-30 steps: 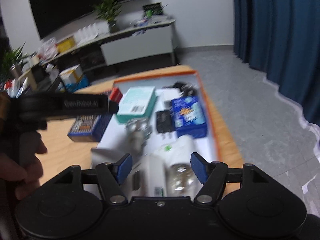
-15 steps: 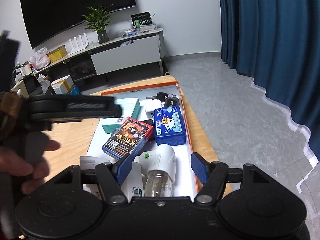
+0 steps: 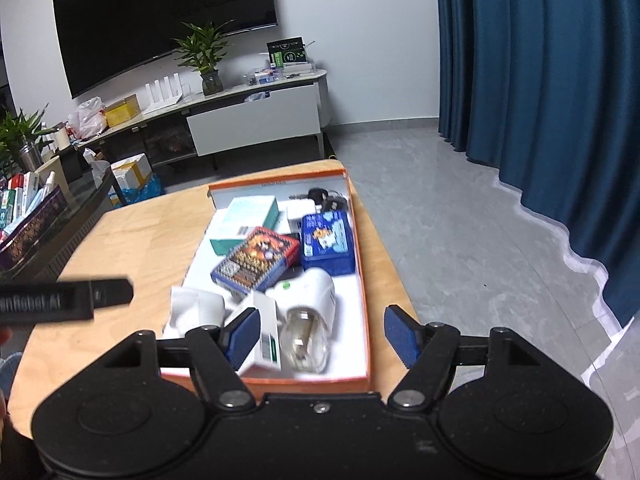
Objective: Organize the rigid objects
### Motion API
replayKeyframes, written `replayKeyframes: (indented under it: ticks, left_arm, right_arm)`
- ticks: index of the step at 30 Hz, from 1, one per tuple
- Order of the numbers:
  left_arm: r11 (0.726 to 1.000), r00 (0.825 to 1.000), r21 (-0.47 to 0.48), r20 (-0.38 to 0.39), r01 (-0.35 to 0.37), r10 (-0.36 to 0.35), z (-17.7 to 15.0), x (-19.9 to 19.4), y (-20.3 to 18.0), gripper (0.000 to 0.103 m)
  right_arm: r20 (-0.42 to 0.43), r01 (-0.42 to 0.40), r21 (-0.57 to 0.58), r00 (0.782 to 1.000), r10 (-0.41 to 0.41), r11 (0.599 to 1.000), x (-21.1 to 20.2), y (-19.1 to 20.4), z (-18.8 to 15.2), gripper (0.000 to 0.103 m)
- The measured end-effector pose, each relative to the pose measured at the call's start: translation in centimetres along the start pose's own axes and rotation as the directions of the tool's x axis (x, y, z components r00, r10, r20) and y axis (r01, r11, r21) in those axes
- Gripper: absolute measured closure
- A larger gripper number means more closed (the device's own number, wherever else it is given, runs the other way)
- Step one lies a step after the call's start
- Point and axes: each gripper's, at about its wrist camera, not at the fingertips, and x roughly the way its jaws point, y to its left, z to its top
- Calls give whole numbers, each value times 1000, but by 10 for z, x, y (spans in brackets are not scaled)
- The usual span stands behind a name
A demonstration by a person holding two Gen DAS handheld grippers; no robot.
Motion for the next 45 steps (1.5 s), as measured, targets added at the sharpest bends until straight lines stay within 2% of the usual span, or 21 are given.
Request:
replayKeyframes:
  ticks: [6, 9, 17, 45]
  left_arm:
    - [1000, 998, -13, -54, -19, 19, -32, 6, 3, 0]
    - [1000, 998, -5, -60, 0, -1, -40, 4, 0, 0]
    - [999, 999, 28, -50, -20, 21, -53, 0, -12, 0]
    - [999, 999, 24, -41, -23, 24, -58, 1, -19, 0]
  right_arm:
    - [-25, -6, -8, 1000, 6, 1000, -2, 1, -18, 21]
    - [-46, -9, -8, 999, 8, 1000, -1, 1, -26, 21]
    - [-68, -2, -1, 998, 2, 1000, -3, -2, -35, 21]
    - [-74, 4, -18, 997, -5, 1000, -3, -1, -40, 20]
